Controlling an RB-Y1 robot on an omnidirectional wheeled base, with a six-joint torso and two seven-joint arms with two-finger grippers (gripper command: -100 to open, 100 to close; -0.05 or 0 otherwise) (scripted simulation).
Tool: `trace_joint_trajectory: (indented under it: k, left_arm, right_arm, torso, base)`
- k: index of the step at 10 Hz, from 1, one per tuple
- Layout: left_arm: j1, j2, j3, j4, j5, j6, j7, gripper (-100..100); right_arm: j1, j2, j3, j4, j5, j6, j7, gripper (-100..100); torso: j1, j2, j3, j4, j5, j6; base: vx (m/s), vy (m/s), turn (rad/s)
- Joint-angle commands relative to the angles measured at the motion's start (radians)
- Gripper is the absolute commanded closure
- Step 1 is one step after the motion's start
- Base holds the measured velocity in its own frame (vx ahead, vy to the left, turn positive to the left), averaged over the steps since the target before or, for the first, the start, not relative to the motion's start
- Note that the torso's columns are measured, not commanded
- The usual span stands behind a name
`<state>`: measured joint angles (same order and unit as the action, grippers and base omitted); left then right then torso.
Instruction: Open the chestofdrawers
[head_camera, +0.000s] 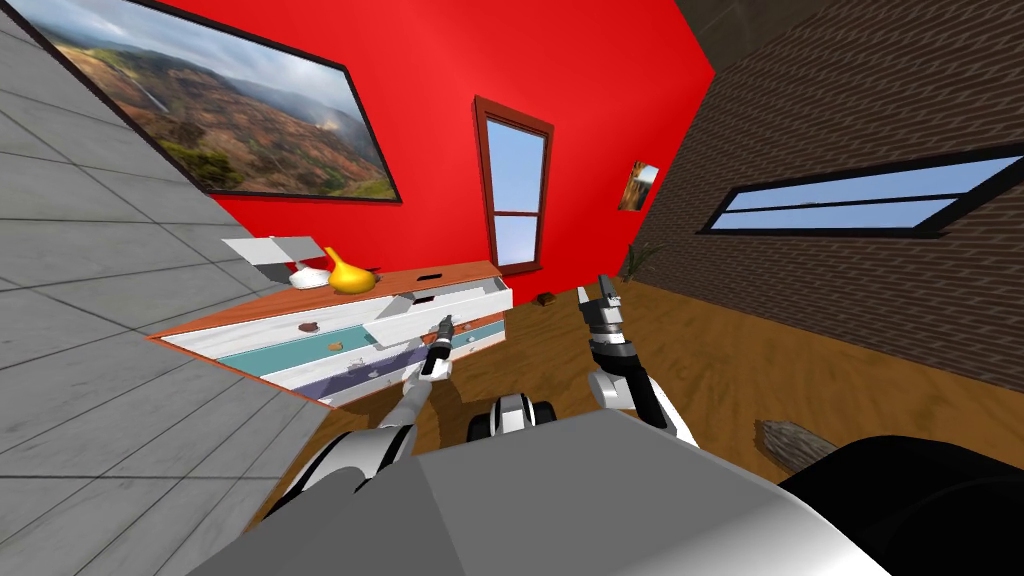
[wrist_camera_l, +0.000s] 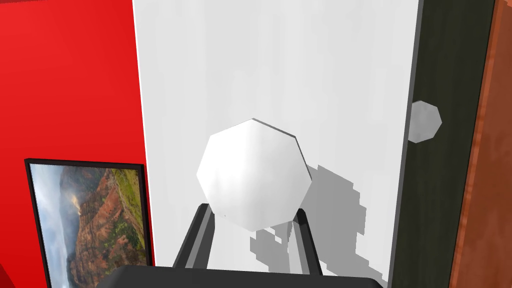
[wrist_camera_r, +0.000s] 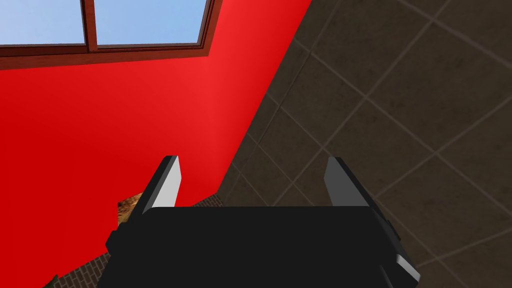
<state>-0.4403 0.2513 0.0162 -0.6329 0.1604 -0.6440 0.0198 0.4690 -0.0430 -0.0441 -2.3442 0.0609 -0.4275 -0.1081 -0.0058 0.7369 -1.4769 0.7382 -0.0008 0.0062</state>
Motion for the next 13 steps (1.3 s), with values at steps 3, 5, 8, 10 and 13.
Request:
trace_joint_trajectory:
  k: [3,5,8,10,13]
  left_arm:
    - [-0.107,0.023,0.002,0.117,0.047,-0.039,-0.018,100]
    - [-0.139,0.023,0.002,0.192,0.047,-0.039,-0.018,100]
    - [-0.099,0.035,0.056,0.134,0.064,-0.004,-0.052,-100]
    - [-0.104,0.058,0.088,0.205,0.096,-0.004,-0.079,-100]
    - [-0.074,0.082,0.12,0.103,0.129,0.034,-0.106,-100]
  right_arm:
    - [0.0,0.0,0.0,0.0,0.0,0.0,0.0,0]
    - [0.0,0.0,0.0,0.0,0.0,0.0,0.0,0]
    - [0.0,0.0,0.0,0.0,0.0,0.0,0.0,0]
    - [0.0,0.0,0.0,0.0,0.0,0.0,0.0,0]
    - [0.0,0.0,0.0,0.0,0.0,0.0,0.0,0]
  torso:
    - [0.0,0.007,0.004,0.004,-0.002,-0.002]
    - [-0.001,0.006,0.004,0.008,-0.004,-0.003]
    - [0.002,0.008,0.005,0.003,0.0,-0.003]
    - [0.008,0.004,0.003,0.002,0.001,-0.006]
    - [0.005,-0.005,-0.003,-0.002,0.0,-0.007]
  base:
    - [-0.114,-0.02,-0.036]
    - [-0.028,-0.016,0.002]
    - [-0.073,0.009,-0.099]
    - [-0.109,0.053,-0.369]
    - [-0.018,0.018,-0.117]
